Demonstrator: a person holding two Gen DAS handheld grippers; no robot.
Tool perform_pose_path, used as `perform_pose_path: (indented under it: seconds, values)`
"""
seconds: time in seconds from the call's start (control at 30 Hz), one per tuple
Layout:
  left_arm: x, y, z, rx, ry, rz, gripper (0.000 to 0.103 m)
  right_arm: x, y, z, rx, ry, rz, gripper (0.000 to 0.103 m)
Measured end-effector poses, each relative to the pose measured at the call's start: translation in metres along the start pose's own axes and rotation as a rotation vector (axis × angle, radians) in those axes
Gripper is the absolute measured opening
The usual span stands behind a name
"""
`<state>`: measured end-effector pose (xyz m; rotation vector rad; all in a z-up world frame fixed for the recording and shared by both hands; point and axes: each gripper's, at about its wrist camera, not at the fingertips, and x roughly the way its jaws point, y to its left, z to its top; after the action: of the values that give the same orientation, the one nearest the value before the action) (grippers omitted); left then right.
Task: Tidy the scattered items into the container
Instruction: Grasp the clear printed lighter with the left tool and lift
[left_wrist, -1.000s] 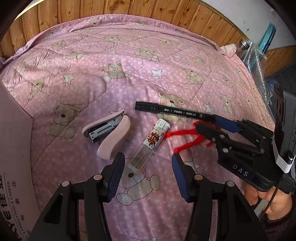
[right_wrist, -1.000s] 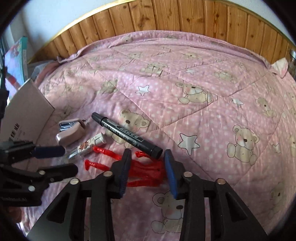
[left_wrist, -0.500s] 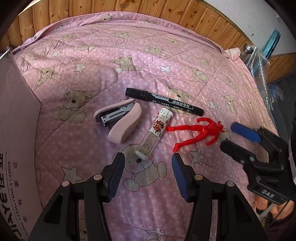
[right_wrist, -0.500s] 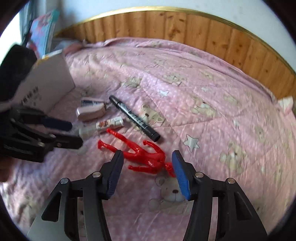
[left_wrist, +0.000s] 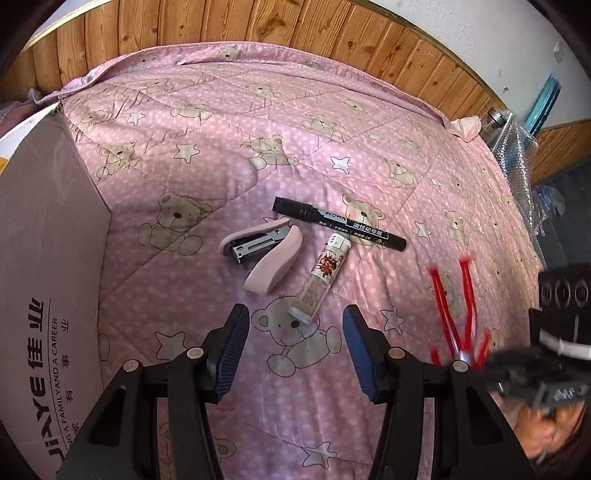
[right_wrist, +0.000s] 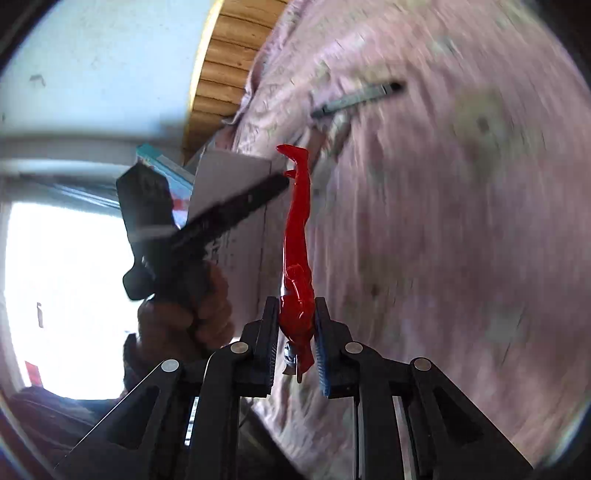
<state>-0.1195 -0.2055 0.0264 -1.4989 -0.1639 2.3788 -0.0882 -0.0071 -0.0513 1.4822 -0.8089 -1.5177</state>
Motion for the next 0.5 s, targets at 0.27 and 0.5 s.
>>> perform_pose_path:
  seconds: [0.27, 0.5]
  values:
    - [0.038, -0.037, 0.002, 0.190, 0.032, 0.051, 0.054, -0.037, 0.017, -0.058, -0.100, -0.251, -0.362, 0.056]
    - [0.060, -0.044, 0.010, 0.292, -0.006, 0.106, 0.023, -0.045, 0.019, -0.065, -0.108, -0.299, -0.423, 0.056]
